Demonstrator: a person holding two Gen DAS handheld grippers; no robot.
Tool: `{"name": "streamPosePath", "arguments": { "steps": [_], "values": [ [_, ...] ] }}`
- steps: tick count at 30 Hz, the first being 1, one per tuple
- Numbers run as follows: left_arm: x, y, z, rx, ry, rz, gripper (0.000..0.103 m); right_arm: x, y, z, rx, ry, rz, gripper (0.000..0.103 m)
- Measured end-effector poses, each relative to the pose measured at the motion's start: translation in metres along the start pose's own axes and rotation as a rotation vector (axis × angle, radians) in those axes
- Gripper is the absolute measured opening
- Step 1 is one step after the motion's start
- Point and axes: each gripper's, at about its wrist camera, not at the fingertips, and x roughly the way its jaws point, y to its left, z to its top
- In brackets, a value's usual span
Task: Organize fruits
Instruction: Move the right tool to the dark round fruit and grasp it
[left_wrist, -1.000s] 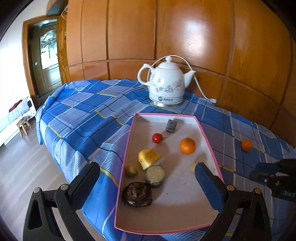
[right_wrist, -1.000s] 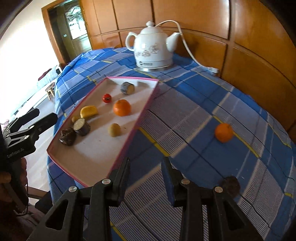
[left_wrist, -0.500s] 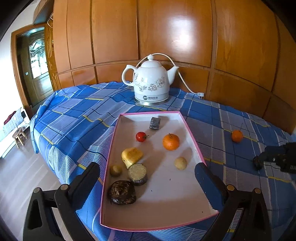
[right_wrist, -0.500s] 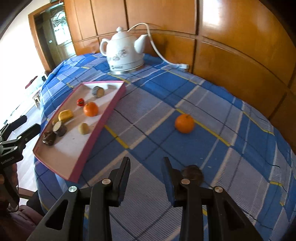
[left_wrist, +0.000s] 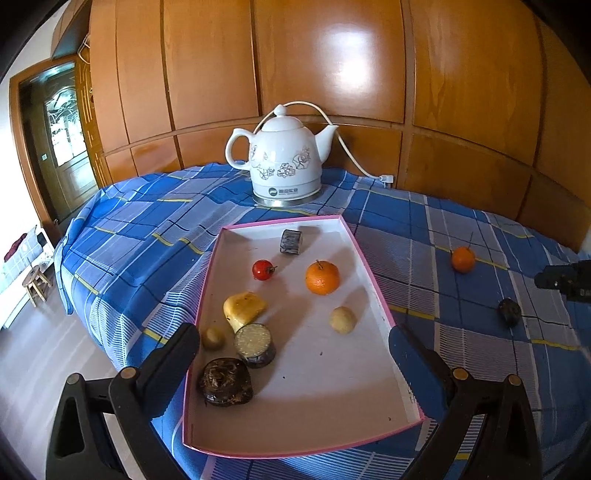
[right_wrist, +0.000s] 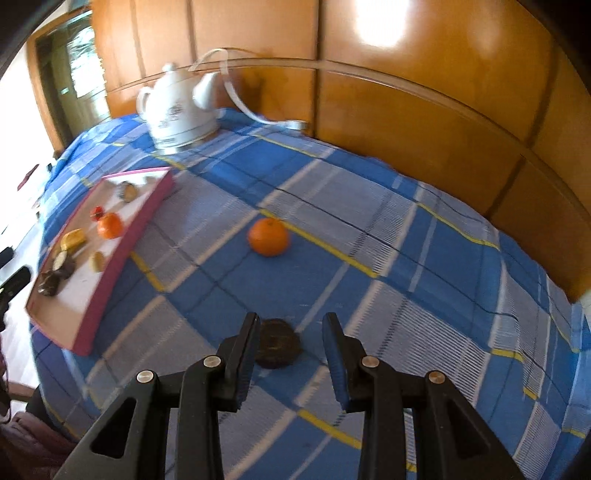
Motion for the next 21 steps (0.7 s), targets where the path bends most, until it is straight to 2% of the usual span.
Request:
{"name": "streamPosePath", "arguments": {
  "steps": [6,11,15,21],
  "values": [
    [0.001,-0.010,0.000,0.032,0.006,-0.001,0.103,0.018,-0.045,-0.009,0.177,0.043,-0.030,0.035],
    [0.005,-0.019,0.000,0.054,0.018,-0.004,0.103,0.018,-0.062,-0.010,0.268,0.052,-0.030,0.035],
    [0.006,-0.026,-0.001,0.069,0.024,-0.009,0.103,0.022,-0.066,-0.011,0.285,0.079,-0.050,0.035],
    [0.010,-0.033,-0.001,0.093,0.033,-0.017,0.103,0.028,-0.056,-0.011,0.258,0.107,-0.009,0.035]
  ]
}}
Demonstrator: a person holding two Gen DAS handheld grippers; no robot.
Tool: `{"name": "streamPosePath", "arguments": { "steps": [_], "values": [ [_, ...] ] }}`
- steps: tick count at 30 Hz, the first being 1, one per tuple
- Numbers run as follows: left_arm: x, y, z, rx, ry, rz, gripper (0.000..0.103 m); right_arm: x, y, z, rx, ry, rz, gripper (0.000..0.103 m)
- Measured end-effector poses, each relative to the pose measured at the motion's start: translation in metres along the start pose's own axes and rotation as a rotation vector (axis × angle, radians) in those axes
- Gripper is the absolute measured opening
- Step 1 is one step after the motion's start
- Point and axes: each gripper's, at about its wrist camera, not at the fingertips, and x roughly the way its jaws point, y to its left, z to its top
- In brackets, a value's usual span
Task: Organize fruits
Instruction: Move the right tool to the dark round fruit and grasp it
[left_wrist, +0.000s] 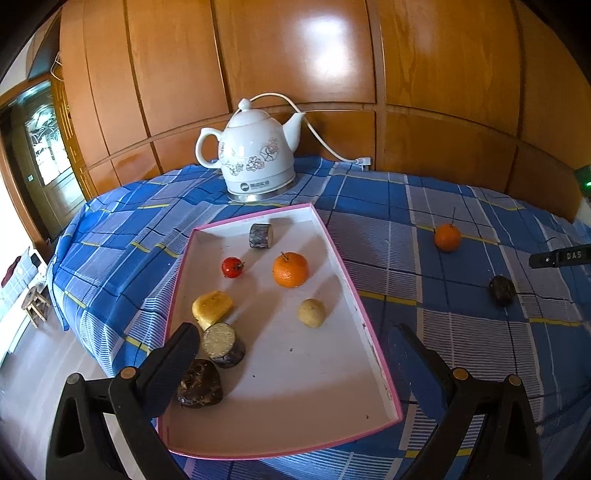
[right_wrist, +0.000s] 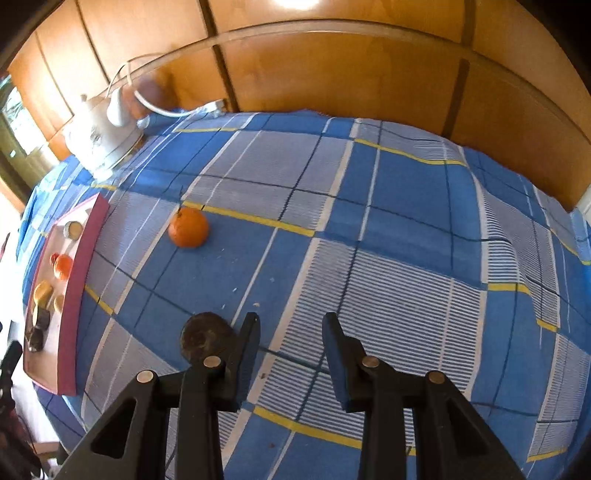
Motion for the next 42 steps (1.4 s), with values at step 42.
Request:
{"name": "streamPosePath", "arguments": {
  "steps": [42],
  "values": [
    [0.018,-0.060,0.026,0.098,0.049,-0.230,0.103,0.040,0.041,-0.008,-0.167,0.140,0.067,0.049]
  ]
}}
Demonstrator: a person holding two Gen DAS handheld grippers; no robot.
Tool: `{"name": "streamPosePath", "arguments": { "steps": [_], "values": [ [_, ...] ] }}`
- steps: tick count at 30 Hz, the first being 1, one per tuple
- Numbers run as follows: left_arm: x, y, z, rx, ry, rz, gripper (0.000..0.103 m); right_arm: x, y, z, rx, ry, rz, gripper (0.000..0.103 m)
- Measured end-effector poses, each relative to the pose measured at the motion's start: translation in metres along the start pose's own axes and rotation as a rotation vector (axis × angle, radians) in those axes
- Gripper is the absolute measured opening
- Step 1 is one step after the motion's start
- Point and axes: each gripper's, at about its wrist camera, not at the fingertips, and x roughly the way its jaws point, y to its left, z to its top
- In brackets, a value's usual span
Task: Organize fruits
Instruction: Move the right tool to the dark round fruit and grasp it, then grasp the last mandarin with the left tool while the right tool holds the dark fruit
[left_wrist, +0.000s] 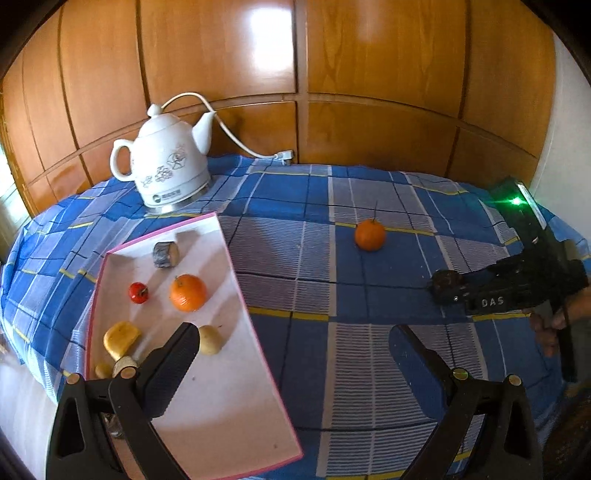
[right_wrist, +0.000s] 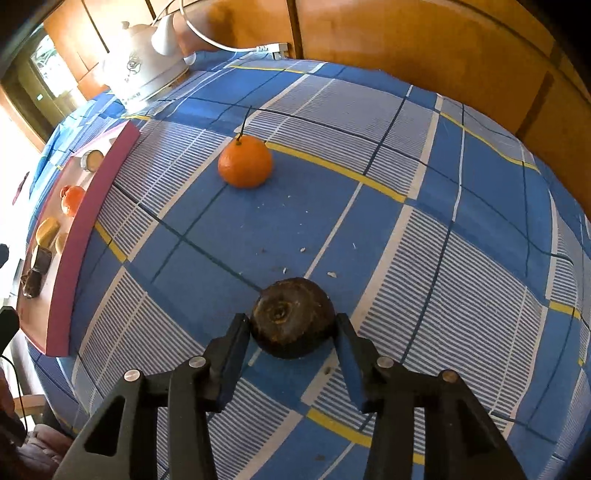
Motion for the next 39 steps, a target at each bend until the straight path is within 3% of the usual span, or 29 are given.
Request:
{"name": "streamPosePath", "arguments": {
  "steps": [6,10,12,19,22,28,35,39],
  "values": [
    [0.010,0.002,0.008,-0.072,0.047,-0.027,0.103,-0.002,0.008,-0.003,-0.048,-0.019,-0.030,0.055],
    [0.018,0.003,0.015,-0.105,0.080,-0.067,0.103,-0.001,0.010,-0.002,-0.063,-0.027,-0.067,0.054],
    [0.024,0.003,0.020,-0.119,0.099,-0.089,0.101,-0.001,0.010,-0.003,-0.067,-0.023,-0.082,0.049],
    [0.063,-0.001,0.036,-0.169,0.219,-0.176,0.087,-0.002,0.016,-0.005,-0.102,-0.009,-0.106,0.049],
    [0.082,-0.006,0.042,-0.169,0.250,-0.217,0.086,-0.003,0.013,-0.006,-0.087,-0.002,-0.103,0.049],
    [0.107,-0.026,0.066,-0.123,0.209,-0.252,0.086,0.000,0.013,-0.002,-0.074,0.016,-0.091,0.049],
    [0.147,-0.058,0.093,-0.007,0.245,-0.236,0.061,0.001,0.013,0.000,-0.065,0.019,-0.083,0.049],
    [0.169,-0.070,0.100,0.021,0.259,-0.221,0.061,0.001,0.012,0.000,-0.057,0.021,-0.075,0.049]
  ]
}}
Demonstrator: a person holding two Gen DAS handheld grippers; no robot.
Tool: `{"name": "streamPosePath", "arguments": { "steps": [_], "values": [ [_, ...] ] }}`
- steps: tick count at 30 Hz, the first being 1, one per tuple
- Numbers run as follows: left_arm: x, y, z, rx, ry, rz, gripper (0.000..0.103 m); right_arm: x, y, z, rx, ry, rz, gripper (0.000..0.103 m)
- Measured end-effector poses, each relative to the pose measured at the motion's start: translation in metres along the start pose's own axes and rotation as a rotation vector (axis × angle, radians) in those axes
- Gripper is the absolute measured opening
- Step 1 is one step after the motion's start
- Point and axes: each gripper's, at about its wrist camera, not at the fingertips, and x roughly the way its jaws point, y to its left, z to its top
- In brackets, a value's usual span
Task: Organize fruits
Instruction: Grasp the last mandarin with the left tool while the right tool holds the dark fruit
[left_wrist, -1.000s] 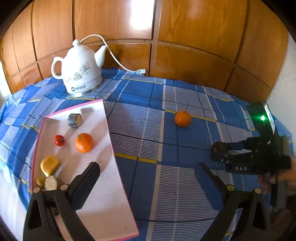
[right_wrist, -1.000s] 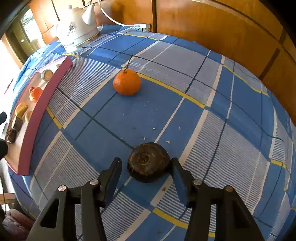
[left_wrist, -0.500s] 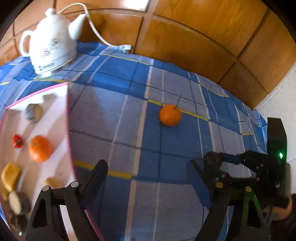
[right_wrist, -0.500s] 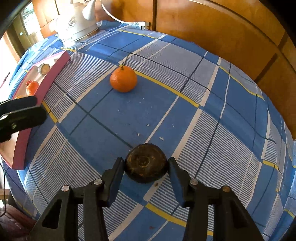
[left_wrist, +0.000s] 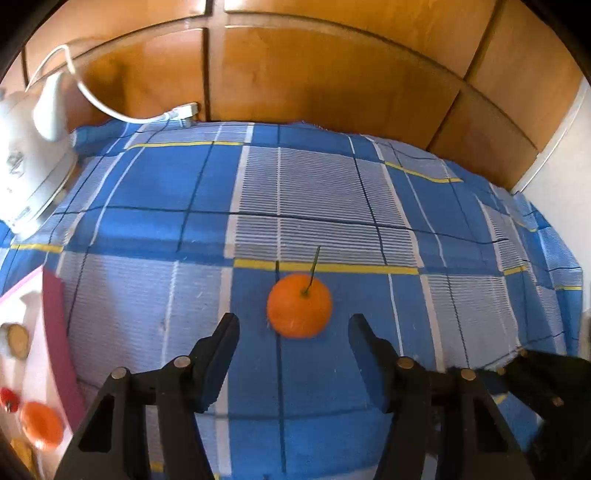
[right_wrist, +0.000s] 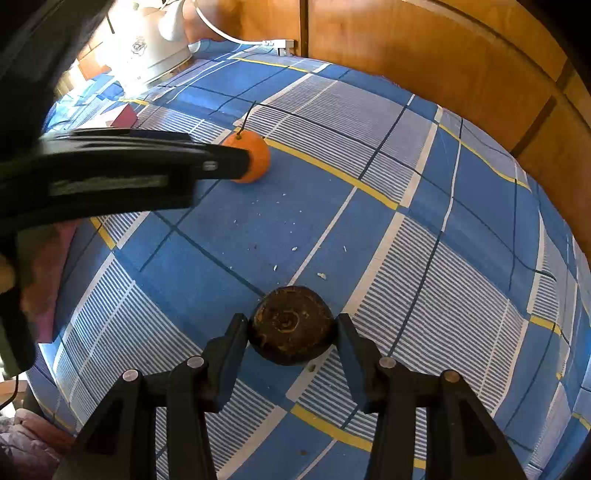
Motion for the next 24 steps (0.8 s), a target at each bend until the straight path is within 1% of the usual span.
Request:
{"name": "streamPosePath", "arguments": {
  "steps": [1,3,4,5,7,9,12,17,22,24],
  "values": [
    [0.006,-0.001,0.002,0.002,0.012,0.007,0.060,0.000,0.000,0.000,0.001,0.000,0.001,0.049],
    [0.020,-0.002,0.005,0.003,0.032,0.017,0.050,0.000,-0.001,0.000,0.000,0.000,0.000,0.049],
    [0.024,-0.002,0.007,0.002,0.035,0.004,0.044,-0.001,-0.001,0.000,-0.003,-0.001,-0.001,0.049],
    [0.027,-0.002,0.007,-0.007,0.032,-0.009,0.041,0.000,0.000,0.000,-0.008,-0.001,-0.002,0.049],
    [0.026,-0.003,0.006,-0.007,0.015,-0.006,0.040,0.000,0.000,-0.001,-0.013,-0.003,-0.001,0.049],
    [0.023,-0.004,0.000,-0.003,0.002,-0.029,0.040,-0.001,0.000,-0.001,-0.013,-0.005,0.000,0.049],
    [0.016,-0.003,-0.013,-0.001,-0.014,-0.011,0.040,-0.001,0.001,-0.002,-0.016,-0.011,-0.001,0.049],
    [-0.009,0.001,-0.037,-0.016,-0.053,-0.003,0.040,-0.002,0.002,-0.004,-0.023,-0.018,-0.007,0.049],
    [-0.040,-0.003,-0.068,0.000,-0.095,0.019,0.040,-0.001,0.002,-0.006,-0.022,-0.022,-0.007,0.049],
    [-0.047,-0.004,-0.080,0.009,-0.101,0.028,0.040,-0.001,0.001,-0.006,-0.019,-0.025,-0.006,0.049]
  ]
}}
